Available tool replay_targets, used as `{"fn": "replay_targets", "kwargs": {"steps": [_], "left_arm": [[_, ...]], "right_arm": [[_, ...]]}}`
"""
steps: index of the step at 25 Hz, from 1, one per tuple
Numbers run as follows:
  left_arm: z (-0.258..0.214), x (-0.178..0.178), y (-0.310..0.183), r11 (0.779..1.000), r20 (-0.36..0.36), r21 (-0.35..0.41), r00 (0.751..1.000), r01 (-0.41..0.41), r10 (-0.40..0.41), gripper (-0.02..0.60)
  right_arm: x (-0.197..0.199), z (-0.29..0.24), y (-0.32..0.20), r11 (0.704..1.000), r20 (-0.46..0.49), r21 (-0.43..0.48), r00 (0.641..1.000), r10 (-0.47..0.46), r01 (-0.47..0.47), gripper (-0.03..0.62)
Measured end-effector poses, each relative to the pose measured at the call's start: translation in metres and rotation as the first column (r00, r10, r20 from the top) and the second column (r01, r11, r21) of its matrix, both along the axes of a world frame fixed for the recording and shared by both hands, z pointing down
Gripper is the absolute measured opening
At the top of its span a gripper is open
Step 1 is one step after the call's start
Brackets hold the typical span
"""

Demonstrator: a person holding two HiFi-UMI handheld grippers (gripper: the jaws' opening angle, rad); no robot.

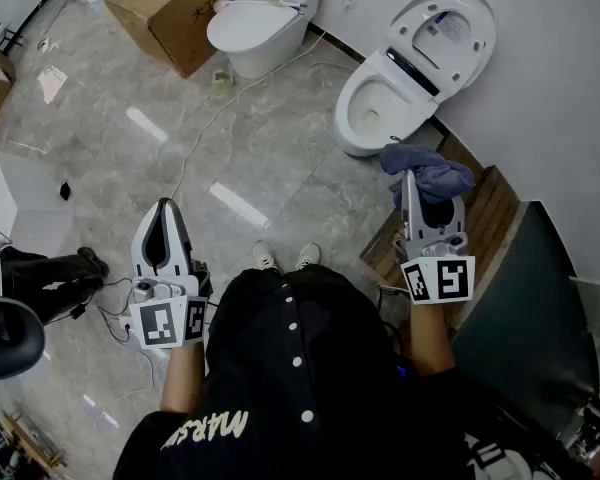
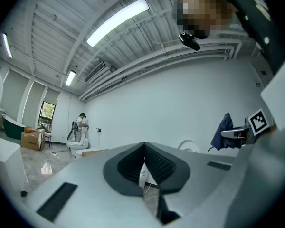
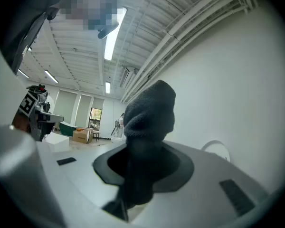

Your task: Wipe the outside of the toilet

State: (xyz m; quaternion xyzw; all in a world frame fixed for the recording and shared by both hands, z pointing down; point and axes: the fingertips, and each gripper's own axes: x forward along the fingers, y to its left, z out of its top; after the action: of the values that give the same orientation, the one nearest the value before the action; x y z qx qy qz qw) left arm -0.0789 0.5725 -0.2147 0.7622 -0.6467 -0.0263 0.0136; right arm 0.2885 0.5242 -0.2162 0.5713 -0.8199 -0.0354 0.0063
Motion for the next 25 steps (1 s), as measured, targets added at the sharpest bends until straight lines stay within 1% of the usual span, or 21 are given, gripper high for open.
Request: {"fn": "replay_targets", "kwargs": {"steps": [10, 15, 21, 25], "left_arm": [[0.002, 0.007, 0.003, 1.000, -0.002, 0.000, 1.000, 0.008, -0.008, 0.009], [0.001, 0.010, 0.007, 1.000, -0.002, 0.001, 1.000, 0.020, -0.020, 0.009], [0.004, 0.018, 0.010, 0.999, 0.003, -0.009, 0.999, 0.033, -0.033, 0.009], [0.005, 0.033, 0.008, 0.999, 0.004, -0.007, 0.999, 0.039, -0.039, 0.009]], "right_arm": [[0.002, 0.002, 0.000, 1.000, -0.014, 0.005, 1.000, -0.014, 0.014, 0.104], [0.010, -0.001, 0.002, 1.000, 0.052, 0.018, 0.999, -0.009, 0.008, 0.107], [0.024, 0.000, 0.005, 1.000, 0.074, 0.017, 0.997, -0.018, 0.017, 0.107], [0.037, 0.007, 0.001, 0.999, 0.059, 0.007, 0.998, -0.037, 0.036, 0.107]]}}
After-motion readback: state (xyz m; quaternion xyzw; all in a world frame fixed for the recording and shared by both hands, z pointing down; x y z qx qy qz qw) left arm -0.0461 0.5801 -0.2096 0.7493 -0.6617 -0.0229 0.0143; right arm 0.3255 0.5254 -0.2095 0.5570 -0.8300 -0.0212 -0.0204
